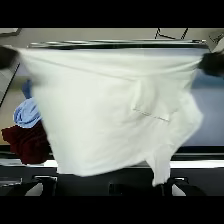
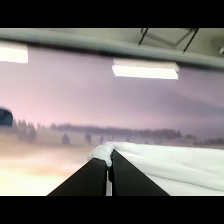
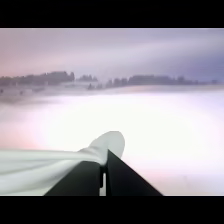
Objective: Fold the clothes and pants, and hang the long-sleeved shirts on hangers.
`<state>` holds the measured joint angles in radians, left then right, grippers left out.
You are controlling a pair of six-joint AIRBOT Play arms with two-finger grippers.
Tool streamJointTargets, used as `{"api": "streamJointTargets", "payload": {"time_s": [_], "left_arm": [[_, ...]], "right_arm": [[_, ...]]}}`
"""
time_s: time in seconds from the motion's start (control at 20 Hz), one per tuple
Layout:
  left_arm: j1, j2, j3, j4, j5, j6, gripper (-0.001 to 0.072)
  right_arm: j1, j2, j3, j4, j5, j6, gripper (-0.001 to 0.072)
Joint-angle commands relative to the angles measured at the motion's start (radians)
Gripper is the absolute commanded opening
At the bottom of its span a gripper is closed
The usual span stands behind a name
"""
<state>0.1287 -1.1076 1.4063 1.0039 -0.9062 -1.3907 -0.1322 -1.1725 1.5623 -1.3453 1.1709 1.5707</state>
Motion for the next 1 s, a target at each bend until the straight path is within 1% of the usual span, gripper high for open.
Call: {"api": "streamJointTargets", "payload": {"time_s": [0.0, 0.1, 0.15, 0.2, 0.25, 0.3, 0.35, 0.4, 0.45, 0.5, 0.55, 0.6, 0.65, 0.7, 0.75, 0.85, 0.9, 0.95], "left_arm": [[-0.042, -0.261, -0.156, -0.021, 0.137, -0.035, 0.0021], [-0.058, -0.386, -0.153, -0.076, 0.138, -0.077, 0.0022], [-0.065, -0.437, -0.153, -0.128, 0.120, -0.104, 0.0022], [-0.070, -0.472, -0.153, -0.179, 0.095, -0.105, 0.0023], [-0.072, -0.494, -0.153, -0.211, 0.065, -0.104, 0.0029], [-0.069, -0.498, -0.153, -0.209, 0.038, -0.096, 0.0122], [-0.056, -0.492, -0.147, -0.208, -0.002, -0.079, 0.0302], [-0.029, -0.486, -0.134, -0.207, -0.074, -0.071, 0.0559], [0.012, -0.481, -0.114, -0.205, -0.187, -0.068, 0.0706], [0.055, -0.476, -0.103, -0.198, -0.317, -0.046, 0.0708], [0.090, -0.471, -0.107, -0.179, -0.430, -0.046, 0.0707], [0.110, -0.462, -0.127, -0.146, -0.520, -0.046, 0.0707], [0.114, -0.439, -0.173, -0.103, -0.576, -0.046, 0.0707], [0.105, -0.403, -0.244, -0.068, -0.585, -0.045, 0.0706], [0.092, -0.362, -0.323, -0.051, -0.563, -0.038, 0.0706], [0.058, -0.274, -0.502, -0.057, -0.467, -0.023, 0.0701], [0.041, -0.240, -0.585, -0.066, -0.422, -0.022, 0.0575], [0.026, -0.220, -0.651, -0.084, -0.392, -0.021, 0.0518]], "right_arm": [[0.000, -0.287, -0.124, 0.163, -0.191, 0.188, 0.0033], [0.000, -0.420, -0.124, 0.314, -0.201, 0.259, 0.0032], [0.001, -0.465, -0.124, 0.381, -0.197, 0.254, 0.0033], [0.000, -0.497, -0.124, 0.431, -0.191, 0.239, 0.0033], [-0.002, -0.510, -0.124, 0.453, -0.185, 0.223, 0.0050], [-0.017, -0.509, -0.117, 0.453, -0.175, 0.196, 0.0177], [-0.051, -0.503, -0.095, 0.449, -0.130, 0.140, 0.0374], [-0.100, -0.497, -0.064, 0.438, -0.056, 0.086, 0.0540], [-0.167, -0.487, -0.032, 0.417, 0.038, 0.049, 0.0648], [-0.236, -0.477, -0.013, 0.391, 0.127, 0.034, 0.0650], [-0.309, -0.465, -0.010, 0.352, 0.216, 0.024, 0.0642], [-0.365, -0.457, -0.012, 0.293, 0.299, 0.020, 0.0615], [-0.410, -0.452, -0.021, 0.219, 0.380, 0.020, 0.0606], [-0.437, -0.450, -0.035, 0.161, 0.436, 0.011, 0.0607], [-0.453, -0.446, -0.055, 0.122, 0.476, -0.006, 0.0607], [-0.457, -0.430, -0.095, 0.102, 0.484, -0.055, 0.0606], [-0.456, -0.425, -0.108, 0.106, 0.480, -0.072, 0.0604], [-0.457, -0.424, -0.114, 0.112, 0.477, -0.072, 0.0604]]}}
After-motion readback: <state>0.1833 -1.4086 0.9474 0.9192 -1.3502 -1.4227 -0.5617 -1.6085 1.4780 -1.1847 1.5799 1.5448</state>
